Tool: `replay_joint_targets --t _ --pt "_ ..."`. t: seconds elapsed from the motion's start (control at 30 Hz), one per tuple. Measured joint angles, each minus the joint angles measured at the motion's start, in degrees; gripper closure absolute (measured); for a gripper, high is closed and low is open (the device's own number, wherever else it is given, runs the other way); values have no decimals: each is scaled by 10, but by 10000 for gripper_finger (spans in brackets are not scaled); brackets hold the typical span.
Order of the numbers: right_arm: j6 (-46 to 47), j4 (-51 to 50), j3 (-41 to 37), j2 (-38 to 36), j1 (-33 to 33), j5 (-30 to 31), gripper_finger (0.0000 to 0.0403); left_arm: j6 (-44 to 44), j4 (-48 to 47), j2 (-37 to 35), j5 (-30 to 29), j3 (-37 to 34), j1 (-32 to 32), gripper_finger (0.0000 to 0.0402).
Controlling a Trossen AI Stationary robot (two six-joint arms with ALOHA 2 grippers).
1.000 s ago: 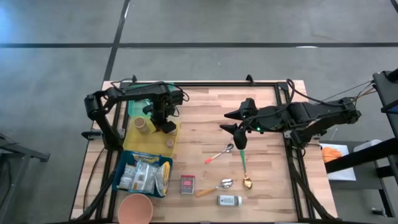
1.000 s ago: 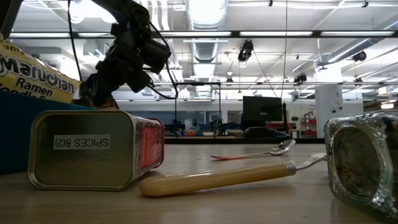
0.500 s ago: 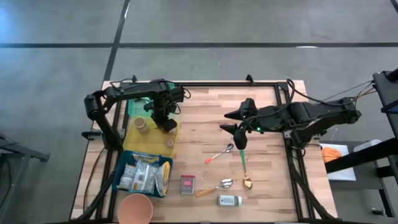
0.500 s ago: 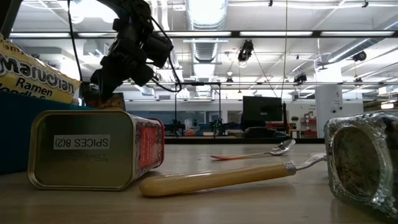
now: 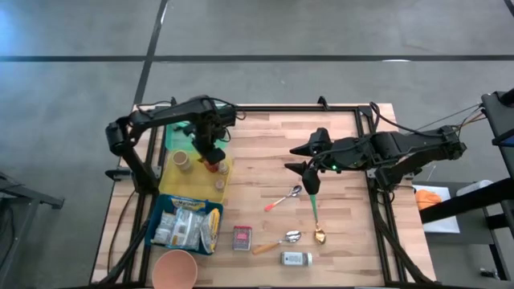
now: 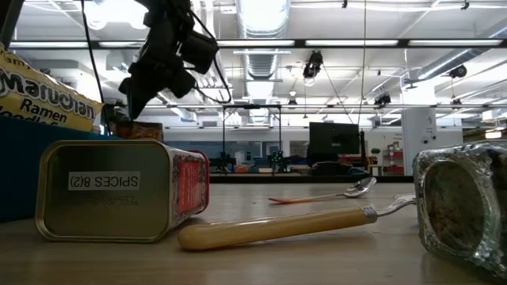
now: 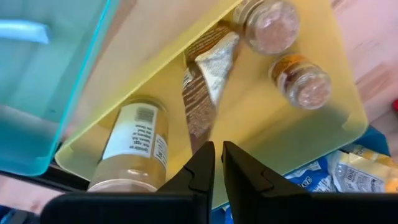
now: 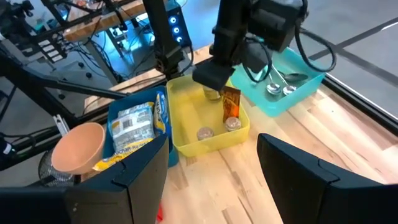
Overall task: Pick & Place Food Item
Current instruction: Put the orange seasoning pack into the yellow bin, then put the white spoon into the green bin
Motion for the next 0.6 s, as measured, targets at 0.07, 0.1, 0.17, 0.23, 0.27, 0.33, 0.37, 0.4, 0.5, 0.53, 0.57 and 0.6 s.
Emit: replay_joint_targets --t 0.07,0.1,0.17,0.23,0.27,0.33,0.37,0.4,0.5,0.53,0.57,0.6 --pt "0 -3 0 0 0 0 160 8 0 -4 -6 10 0 360" --pt "0 -6 0 0 0 0 160 11 -1 -7 -9 14 0 360" --pt "4 -19 0 0 0 0 160 11 0 -14 -11 22 0 360" --pt "18 -38 0 -1 0 0 160 12 2 -22 -13 27 0 360" --pt "27 -52 0 -2 0 1 160 12 2 -27 -13 27 0 360" --pt "50 -79 0 -3 0 4 160 12 3 -37 -13 25 0 360" --pt "59 -93 0 -4 0 5 160 10 3 -42 -13 25 0 360" --pt "70 -107 0 -5 0 5 160 5 4 -47 -13 25 0 360" --pt "110 -155 0 -5 0 4 160 -16 16 -61 -10 25 -6 360" --pt "123 -170 0 -5 0 4 160 -22 24 -67 -8 25 -9 360" --pt "134 -186 0 -5 0 2 160 -27 33 -72 -4 25 -14 360" --pt "144 -201 0 -5 0 0 160 -32 42 -76 3 25 -21 360"
